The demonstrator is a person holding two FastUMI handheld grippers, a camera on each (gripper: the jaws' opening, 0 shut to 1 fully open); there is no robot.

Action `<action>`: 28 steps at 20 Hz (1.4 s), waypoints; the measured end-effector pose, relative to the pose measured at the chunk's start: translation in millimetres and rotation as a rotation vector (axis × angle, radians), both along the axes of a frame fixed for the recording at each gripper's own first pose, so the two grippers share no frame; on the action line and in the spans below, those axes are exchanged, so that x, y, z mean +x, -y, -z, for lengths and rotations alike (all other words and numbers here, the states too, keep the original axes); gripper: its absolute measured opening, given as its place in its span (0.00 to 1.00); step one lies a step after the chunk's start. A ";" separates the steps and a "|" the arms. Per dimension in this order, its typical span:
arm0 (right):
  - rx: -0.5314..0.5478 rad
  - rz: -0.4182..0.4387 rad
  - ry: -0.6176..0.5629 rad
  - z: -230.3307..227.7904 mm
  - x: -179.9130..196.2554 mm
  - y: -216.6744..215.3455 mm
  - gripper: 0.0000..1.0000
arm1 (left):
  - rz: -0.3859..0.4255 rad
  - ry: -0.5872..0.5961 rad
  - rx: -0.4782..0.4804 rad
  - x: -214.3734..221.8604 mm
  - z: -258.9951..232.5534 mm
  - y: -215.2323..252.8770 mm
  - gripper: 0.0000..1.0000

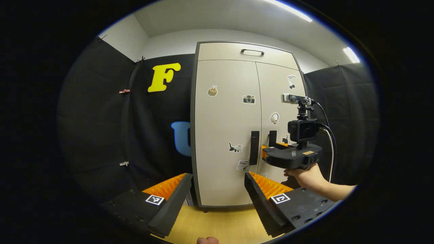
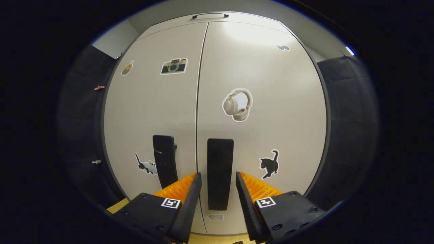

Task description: Open the right door of the double-door shoe cabinet with the right hand, and open the left door with the left hand.

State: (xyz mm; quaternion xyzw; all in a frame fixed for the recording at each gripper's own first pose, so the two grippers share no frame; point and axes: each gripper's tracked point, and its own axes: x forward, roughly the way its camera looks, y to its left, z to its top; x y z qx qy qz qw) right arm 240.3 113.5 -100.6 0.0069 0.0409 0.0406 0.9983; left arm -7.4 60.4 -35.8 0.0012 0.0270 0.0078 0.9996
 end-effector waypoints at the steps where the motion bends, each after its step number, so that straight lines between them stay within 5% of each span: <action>1: 0.010 0.002 -0.013 4.0 1.8 -1.0 0.54 | 0.000 -0.002 -0.001 -0.7 0.5 -0.8 0.98; 4: 0.012 0.015 -0.021 8.3 1.8 -0.5 0.36 | -0.002 0.001 -0.007 -6.1 0.9 -4.4 0.98; 6: 0.025 0.016 -0.018 8.3 3.8 0.0 0.39 | -0.003 -0.004 -0.008 -9.9 1.7 -5.3 0.98; 8: 0.033 0.026 -0.035 8.0 3.1 0.4 0.27 | -0.003 -0.003 -0.021 -14.5 0.8 -5.4 0.98; 14: 0.045 0.034 -0.064 8.8 1.7 2.0 0.15 | -0.040 -0.018 -0.051 -32.0 5.7 -17.8 0.98; 28: 0.052 -0.059 -0.027 -4.4 -86.2 39.4 0.10 | -0.033 0.003 -0.030 -56.2 -4.0 15.8 0.98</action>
